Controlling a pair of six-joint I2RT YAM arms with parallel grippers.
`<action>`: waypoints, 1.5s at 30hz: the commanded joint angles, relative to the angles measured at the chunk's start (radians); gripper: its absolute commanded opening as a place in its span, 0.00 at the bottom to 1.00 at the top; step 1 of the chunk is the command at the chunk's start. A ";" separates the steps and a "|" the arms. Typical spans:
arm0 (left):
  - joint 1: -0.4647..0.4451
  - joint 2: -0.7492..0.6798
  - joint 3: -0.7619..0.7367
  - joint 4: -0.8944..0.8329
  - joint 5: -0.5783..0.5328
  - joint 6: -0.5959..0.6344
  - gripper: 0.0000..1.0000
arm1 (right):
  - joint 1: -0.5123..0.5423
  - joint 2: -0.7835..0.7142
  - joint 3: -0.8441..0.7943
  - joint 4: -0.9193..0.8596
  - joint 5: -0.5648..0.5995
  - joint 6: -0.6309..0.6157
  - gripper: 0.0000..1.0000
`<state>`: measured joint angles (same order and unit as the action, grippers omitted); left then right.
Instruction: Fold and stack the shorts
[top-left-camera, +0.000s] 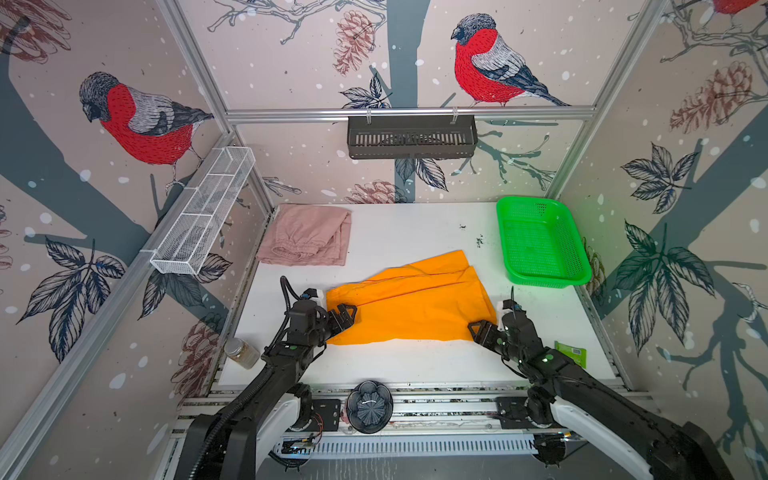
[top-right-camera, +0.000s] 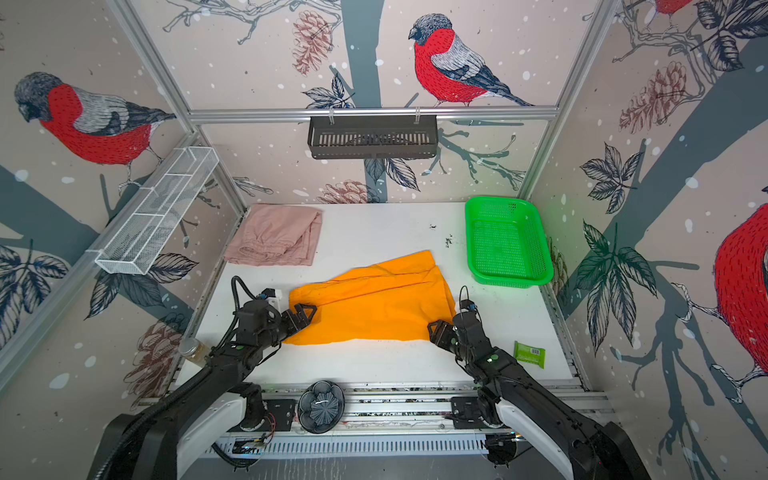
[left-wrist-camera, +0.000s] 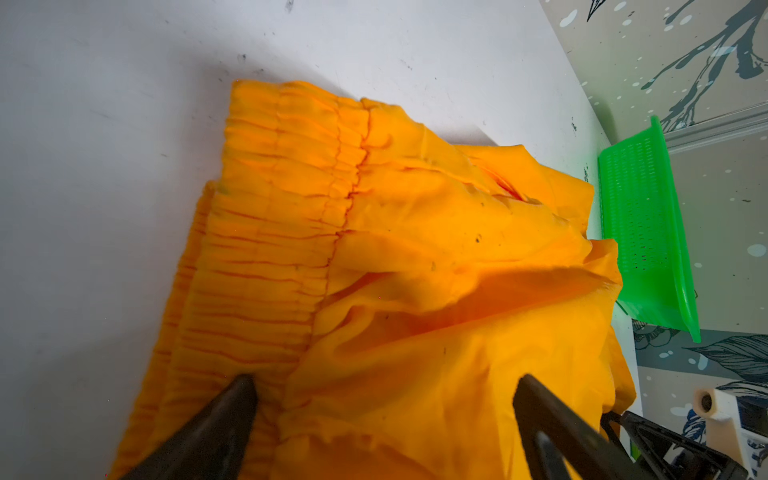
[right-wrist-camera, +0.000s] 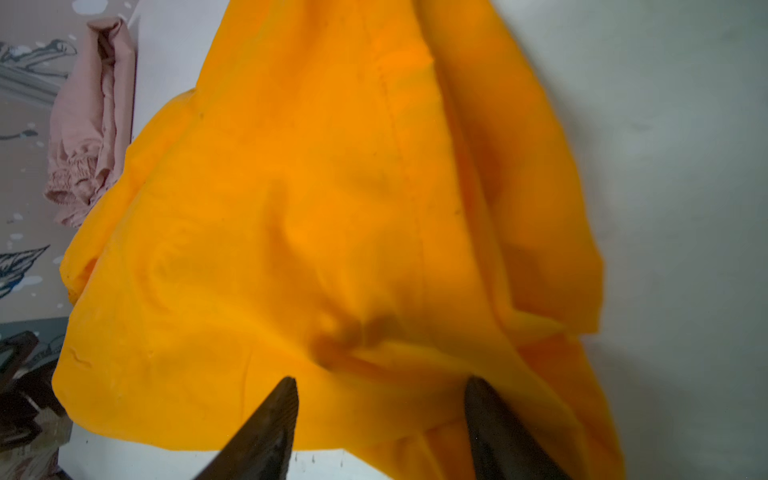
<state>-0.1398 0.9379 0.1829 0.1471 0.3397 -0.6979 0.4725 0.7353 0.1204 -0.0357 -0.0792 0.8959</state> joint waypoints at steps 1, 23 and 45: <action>0.002 0.018 -0.005 -0.066 -0.044 0.006 0.98 | -0.046 -0.010 -0.009 -0.092 -0.014 0.033 0.66; -0.038 0.001 0.346 -0.430 -0.187 0.075 0.98 | -0.152 0.429 0.610 -0.125 -0.125 -0.504 0.71; 0.306 0.270 1.009 -0.831 -0.119 0.447 0.98 | 0.841 1.258 1.363 -0.246 0.237 -1.136 0.75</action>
<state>0.1425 1.1984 1.1976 -0.6487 0.1844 -0.2928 1.2842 1.9339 1.4345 -0.2386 0.0795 -0.1581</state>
